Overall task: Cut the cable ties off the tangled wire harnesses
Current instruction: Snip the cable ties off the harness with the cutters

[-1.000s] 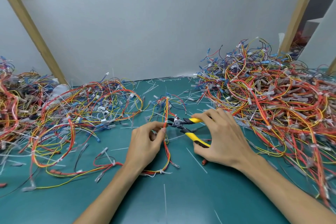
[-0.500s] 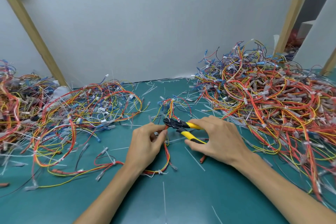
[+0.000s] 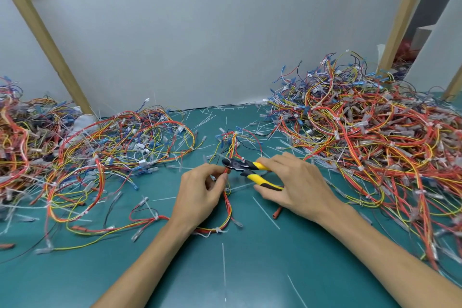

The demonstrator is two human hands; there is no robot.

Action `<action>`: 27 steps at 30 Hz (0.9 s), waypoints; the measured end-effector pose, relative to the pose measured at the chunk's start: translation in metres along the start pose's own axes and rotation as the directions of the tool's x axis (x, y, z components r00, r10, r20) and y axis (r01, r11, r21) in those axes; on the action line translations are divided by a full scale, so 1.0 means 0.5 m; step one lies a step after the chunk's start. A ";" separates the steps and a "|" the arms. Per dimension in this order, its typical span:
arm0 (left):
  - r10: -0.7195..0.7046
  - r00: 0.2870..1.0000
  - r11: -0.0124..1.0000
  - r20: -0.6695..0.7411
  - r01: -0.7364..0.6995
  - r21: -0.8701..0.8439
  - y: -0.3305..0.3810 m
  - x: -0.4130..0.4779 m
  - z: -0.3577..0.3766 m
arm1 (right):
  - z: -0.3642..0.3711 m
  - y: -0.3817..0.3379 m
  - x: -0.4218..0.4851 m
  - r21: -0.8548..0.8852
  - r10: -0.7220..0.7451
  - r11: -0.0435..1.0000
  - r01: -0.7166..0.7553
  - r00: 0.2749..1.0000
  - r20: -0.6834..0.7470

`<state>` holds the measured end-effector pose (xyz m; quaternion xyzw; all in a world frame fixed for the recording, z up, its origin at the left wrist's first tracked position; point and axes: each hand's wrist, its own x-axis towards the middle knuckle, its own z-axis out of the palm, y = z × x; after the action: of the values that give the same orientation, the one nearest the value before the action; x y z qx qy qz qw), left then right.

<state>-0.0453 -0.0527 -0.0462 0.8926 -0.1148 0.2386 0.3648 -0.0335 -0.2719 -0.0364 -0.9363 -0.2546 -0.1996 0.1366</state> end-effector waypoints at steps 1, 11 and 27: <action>-0.005 1.000 1.000 0.001 0.005 -0.004 0.000 0.000 0.000 | 0.000 0.001 0.001 -0.001 -0.002 1.000 0.002 1.000 0.000; -0.072 0.996 0.997 0.049 0.074 -0.024 -0.008 0.001 0.005 | -0.001 0.011 0.002 0.004 0.003 1.000 -0.003 0.998 0.066; -0.075 0.994 0.995 0.074 0.080 -0.061 -0.007 0.001 0.003 | -0.003 0.006 -0.004 0.088 0.025 0.996 -0.025 1.000 0.001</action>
<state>-0.0430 -0.0515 -0.0488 0.8923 -0.1007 0.1882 0.3979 -0.0338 -0.2755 -0.0365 -0.9324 -0.2515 -0.1866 0.1804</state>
